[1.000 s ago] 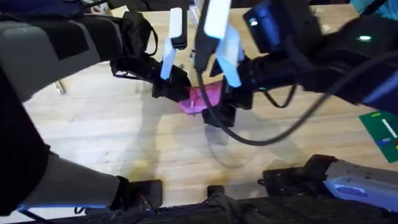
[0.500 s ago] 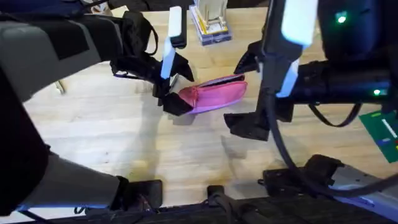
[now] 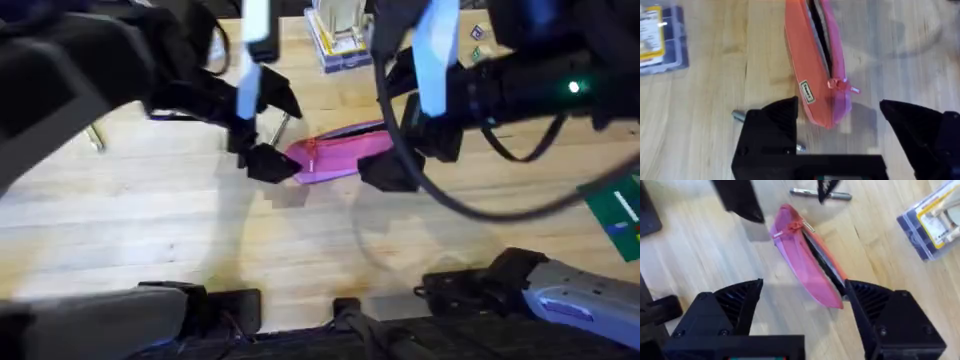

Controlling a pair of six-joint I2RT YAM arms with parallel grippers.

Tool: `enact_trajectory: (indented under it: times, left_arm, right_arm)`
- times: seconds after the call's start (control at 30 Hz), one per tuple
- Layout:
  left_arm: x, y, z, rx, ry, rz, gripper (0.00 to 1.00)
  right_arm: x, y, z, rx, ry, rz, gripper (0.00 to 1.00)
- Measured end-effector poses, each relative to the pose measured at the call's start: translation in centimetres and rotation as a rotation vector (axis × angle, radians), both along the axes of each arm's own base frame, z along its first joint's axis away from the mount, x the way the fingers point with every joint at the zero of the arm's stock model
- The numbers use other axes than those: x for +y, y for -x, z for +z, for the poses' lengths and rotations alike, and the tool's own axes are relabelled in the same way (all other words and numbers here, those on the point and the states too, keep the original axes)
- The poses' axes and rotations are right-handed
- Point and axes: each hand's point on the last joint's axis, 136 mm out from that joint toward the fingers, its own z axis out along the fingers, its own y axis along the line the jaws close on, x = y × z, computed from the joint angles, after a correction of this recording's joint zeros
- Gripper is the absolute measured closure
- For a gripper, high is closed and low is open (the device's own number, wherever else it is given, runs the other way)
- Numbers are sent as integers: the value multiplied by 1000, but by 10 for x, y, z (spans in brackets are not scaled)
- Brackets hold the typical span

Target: Unzip the bag, pick up the pens from the table one at a time and place them inside, then zip the bag closed.

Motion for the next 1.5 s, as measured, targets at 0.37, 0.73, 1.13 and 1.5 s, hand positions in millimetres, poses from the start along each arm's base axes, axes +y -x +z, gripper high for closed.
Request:
enact_trajectory:
  times: [0.37,0.73,1.13,1.5]
  left_arm:
    - [45,15,35,6,-1,160,8]
    - [48,14,35,6,-5,170,8]
    - [50,14,34,3,-18,172,7]
    - [51,13,33,0,-26,174,7]
  right_arm:
    - [-2,-29,8,25,57,51,5]
    - [-14,-40,5,-140,231,233,26]
    - [-11,-47,-7,-214,334,425,970]
    - [-4,-59,-56,-69,374,463,970]
